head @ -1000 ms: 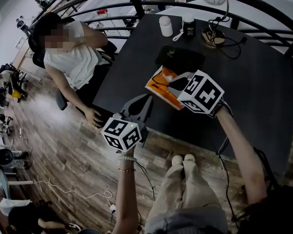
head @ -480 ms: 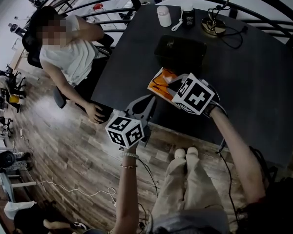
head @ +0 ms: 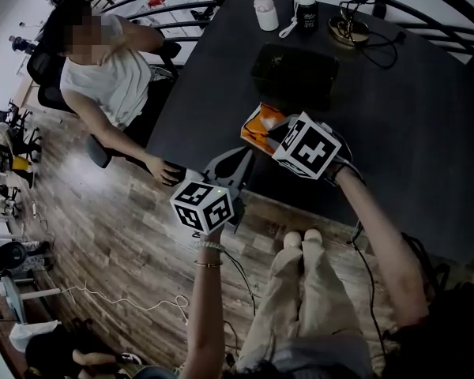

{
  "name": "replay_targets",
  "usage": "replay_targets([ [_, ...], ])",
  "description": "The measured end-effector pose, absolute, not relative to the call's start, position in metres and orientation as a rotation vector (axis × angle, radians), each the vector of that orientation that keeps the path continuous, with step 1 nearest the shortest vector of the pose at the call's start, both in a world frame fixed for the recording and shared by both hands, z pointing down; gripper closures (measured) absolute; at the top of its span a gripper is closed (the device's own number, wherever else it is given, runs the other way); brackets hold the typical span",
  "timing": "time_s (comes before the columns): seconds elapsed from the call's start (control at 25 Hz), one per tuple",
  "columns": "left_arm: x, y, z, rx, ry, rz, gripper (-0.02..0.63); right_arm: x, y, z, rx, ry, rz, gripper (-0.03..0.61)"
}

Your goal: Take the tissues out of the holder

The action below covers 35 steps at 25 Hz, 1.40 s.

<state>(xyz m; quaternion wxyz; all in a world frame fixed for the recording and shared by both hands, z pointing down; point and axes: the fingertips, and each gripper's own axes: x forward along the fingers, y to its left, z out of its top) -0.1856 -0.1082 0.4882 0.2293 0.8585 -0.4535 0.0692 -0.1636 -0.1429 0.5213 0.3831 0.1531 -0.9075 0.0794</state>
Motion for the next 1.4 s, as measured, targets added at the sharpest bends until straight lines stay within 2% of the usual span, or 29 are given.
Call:
replay_targets([
  [0.72,-0.187,-0.095,0.5,2.314,-1.271,0.17,0.606,-0.173,-0.134,0.536,0.414,-2.325,0.372,0.557],
  [0.84,-0.183,-0.094,0.499,2.315,-1.276,0.164,0.606,-0.173,-0.134,0.533,0.431,-2.346,0.385,0.491],
  [1.4,-0.181,-0.079,0.442,2.405,-1.337,0.103,0.606,-0.155,-0.123,0.457,0.574,-2.62,0.596,0.488],
])
